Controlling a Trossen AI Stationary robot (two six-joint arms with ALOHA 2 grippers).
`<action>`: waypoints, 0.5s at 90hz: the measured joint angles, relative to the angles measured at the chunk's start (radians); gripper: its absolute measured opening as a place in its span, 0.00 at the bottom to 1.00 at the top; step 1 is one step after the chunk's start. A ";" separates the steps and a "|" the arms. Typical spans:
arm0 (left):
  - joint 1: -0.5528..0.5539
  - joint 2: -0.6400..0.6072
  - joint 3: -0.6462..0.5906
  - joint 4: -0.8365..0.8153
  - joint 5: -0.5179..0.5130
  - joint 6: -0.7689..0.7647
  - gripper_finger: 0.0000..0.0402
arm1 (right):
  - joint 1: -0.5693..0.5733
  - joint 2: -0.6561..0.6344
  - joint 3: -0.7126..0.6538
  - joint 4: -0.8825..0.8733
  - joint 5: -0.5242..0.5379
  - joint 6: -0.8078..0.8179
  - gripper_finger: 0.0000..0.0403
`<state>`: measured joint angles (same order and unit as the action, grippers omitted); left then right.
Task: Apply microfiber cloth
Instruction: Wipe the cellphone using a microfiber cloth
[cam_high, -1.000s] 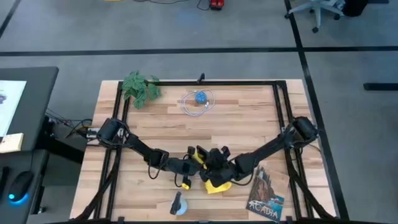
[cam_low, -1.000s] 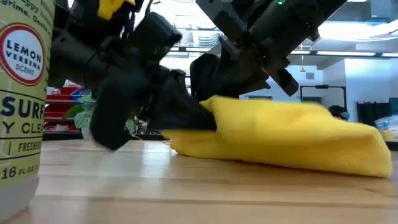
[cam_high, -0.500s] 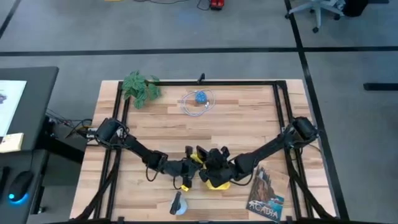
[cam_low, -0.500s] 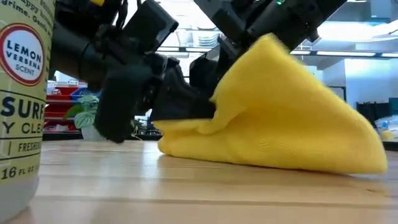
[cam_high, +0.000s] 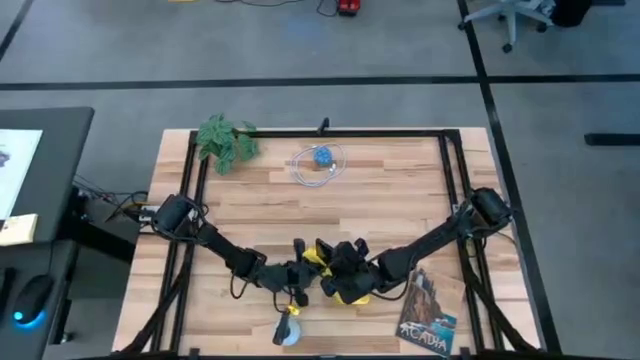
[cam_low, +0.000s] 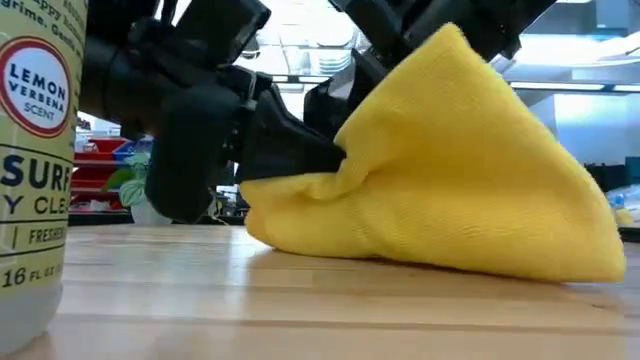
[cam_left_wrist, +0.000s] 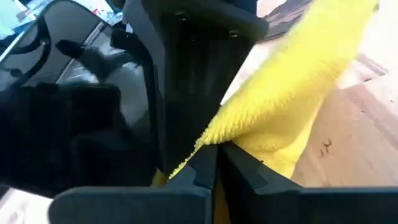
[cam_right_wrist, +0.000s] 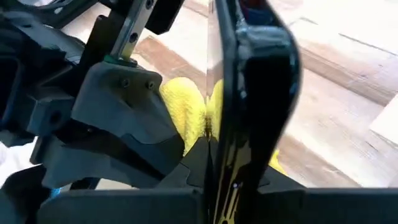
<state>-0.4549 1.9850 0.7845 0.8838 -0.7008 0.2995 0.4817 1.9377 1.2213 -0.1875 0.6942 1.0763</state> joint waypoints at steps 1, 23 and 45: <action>0.002 0.000 0.000 -0.004 -0.001 -0.001 0.00 | 0.000 0.000 0.000 -0.002 0.001 0.000 0.03; 0.039 -0.009 -0.007 -0.138 0.011 -0.103 0.00 | 0.000 0.000 -0.002 -0.010 0.014 -0.003 0.03; 0.047 -0.007 -0.047 -0.204 -0.001 -0.152 0.00 | 0.000 0.000 -0.002 -0.022 0.020 -0.007 0.03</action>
<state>-0.4083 1.9778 0.7380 0.6801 -0.7022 0.1474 0.4816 1.9381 1.2198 -0.2092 0.7143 1.0691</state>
